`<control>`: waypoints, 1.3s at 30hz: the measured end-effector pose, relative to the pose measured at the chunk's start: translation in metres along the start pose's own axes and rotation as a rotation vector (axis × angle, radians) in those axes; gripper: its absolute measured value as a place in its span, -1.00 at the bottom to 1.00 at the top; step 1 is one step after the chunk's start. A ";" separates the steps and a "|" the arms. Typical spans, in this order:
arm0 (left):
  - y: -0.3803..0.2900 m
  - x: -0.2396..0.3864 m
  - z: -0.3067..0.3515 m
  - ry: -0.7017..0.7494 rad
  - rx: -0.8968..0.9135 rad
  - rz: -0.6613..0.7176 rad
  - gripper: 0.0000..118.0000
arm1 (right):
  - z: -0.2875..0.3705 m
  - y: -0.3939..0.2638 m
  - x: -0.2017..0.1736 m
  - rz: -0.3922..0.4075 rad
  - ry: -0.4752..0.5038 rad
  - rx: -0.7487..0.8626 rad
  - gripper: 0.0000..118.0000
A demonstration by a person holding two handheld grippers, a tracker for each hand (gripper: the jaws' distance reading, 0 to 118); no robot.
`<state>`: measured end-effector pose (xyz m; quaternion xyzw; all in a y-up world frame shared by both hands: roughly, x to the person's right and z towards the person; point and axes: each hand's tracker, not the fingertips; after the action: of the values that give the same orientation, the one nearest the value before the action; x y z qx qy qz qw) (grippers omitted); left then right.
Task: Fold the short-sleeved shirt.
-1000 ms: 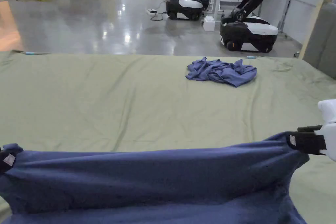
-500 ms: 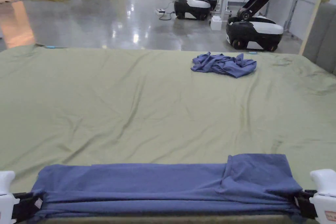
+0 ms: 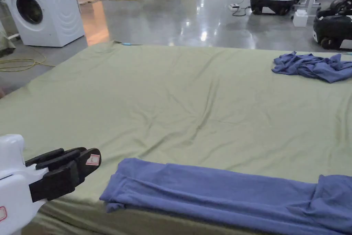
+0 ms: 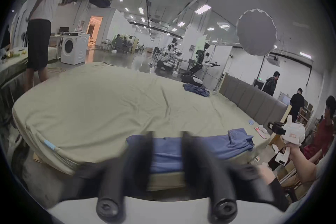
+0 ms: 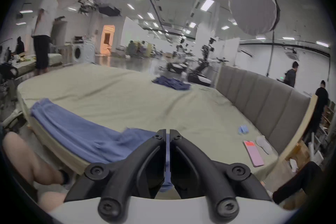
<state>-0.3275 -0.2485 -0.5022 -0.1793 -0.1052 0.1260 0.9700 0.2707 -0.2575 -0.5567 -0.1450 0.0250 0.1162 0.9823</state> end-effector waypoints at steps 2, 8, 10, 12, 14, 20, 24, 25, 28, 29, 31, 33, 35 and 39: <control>0.005 -0.013 -0.008 -0.021 -0.036 0.029 -1.00 | 0.007 0.011 -0.014 0.015 0.054 0.011 -0.91; 0.003 -0.114 -0.095 -0.369 -0.393 0.429 -1.00 | 0.000 0.031 -0.039 -0.020 0.144 -0.003 -0.91; -0.012 -0.149 -0.119 -0.407 -0.477 0.582 0.39 | -0.001 0.036 -0.047 -0.005 0.148 -0.002 -0.91; -0.022 -0.175 -0.138 -0.370 -0.550 0.621 1.00 | -0.002 0.042 -0.051 0.000 0.155 -0.005 -0.91; -0.032 -0.192 -0.147 -0.323 -0.528 0.676 1.00 | -0.003 0.049 -0.055 0.007 0.150 -0.010 -0.91; -0.063 -0.201 -0.200 -0.463 -0.546 0.824 1.00 | -0.018 0.056 -0.054 -0.008 0.132 -0.021 -0.91; -0.068 -0.159 -0.223 -0.567 -0.602 0.719 1.00 | -0.028 0.067 -0.062 -0.005 0.131 -0.021 -0.91; -0.069 -0.150 -0.227 -0.554 -0.606 0.691 1.00 | -0.031 0.069 -0.063 -0.010 0.138 -0.019 -0.91; -0.061 -0.132 -0.237 -0.539 -0.665 0.575 0.85 | -0.037 0.076 -0.071 -0.020 0.158 -0.008 -0.91; -0.060 -0.128 -0.240 -0.481 -0.677 0.524 -0.05 | -0.039 0.078 -0.074 -0.021 0.169 -0.003 -0.91; -0.069 -0.136 -0.252 -0.319 -0.702 0.465 -0.92 | -0.042 0.079 -0.079 -0.016 0.186 0.002 -0.91; -0.073 -0.132 -0.250 -0.437 -0.734 0.503 -0.92 | -0.044 0.078 -0.081 -0.010 0.206 0.005 -0.91; -0.054 -0.145 -0.243 -0.385 -0.701 0.463 -0.92 | -0.042 0.076 -0.083 -0.001 0.207 0.006 -0.91; -0.019 -0.149 -0.216 -0.340 -0.657 0.432 -0.92 | -0.036 0.074 -0.078 -0.006 0.212 -0.001 -0.91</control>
<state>-0.4111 -0.3768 -0.7158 -0.4732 -0.2582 0.3141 0.7815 0.1771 -0.2166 -0.6054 -0.1569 0.1284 0.0974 0.9744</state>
